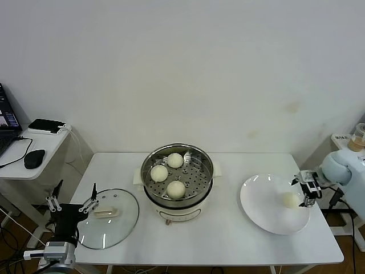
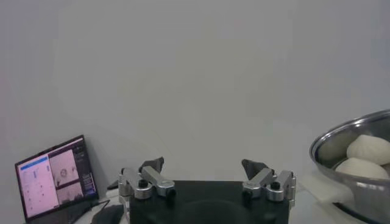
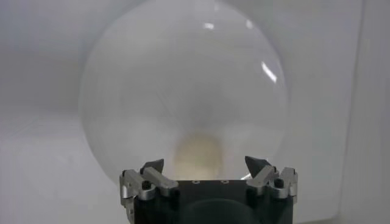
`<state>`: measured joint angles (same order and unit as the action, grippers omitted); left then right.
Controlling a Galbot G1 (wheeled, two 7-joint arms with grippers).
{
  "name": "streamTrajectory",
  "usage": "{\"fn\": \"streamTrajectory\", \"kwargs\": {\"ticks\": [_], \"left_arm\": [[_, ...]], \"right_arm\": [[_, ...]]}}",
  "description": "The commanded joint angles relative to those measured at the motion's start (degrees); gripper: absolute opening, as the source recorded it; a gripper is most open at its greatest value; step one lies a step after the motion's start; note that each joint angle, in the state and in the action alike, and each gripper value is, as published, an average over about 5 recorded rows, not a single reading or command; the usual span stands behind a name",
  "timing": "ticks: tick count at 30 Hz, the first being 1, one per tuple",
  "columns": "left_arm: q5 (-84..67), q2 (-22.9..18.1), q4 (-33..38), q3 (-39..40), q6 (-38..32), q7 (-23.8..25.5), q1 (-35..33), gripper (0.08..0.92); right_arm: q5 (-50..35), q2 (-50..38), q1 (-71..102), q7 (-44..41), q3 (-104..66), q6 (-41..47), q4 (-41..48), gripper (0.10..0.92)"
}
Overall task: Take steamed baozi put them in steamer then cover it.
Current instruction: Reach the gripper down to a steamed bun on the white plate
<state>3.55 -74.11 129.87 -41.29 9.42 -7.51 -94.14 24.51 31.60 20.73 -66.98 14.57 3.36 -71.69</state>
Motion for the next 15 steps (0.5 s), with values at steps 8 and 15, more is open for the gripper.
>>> {"fn": "streamTrajectory", "kwargs": {"ticks": [8, 15], "left_arm": [[-0.02, 0.11, -0.22, -0.52, 0.00, 0.01, 0.00, 0.823], [-0.02, -0.01, -0.21, -0.70, 0.04, 0.01, -0.03, 0.823]], "right_arm": [[5.58, 7.77, 1.95, 2.55, -3.27, -1.57, 11.27, 0.823], [5.83, 9.80, 1.37, 2.83, -2.81, -1.16, 12.92, 0.819]]}}
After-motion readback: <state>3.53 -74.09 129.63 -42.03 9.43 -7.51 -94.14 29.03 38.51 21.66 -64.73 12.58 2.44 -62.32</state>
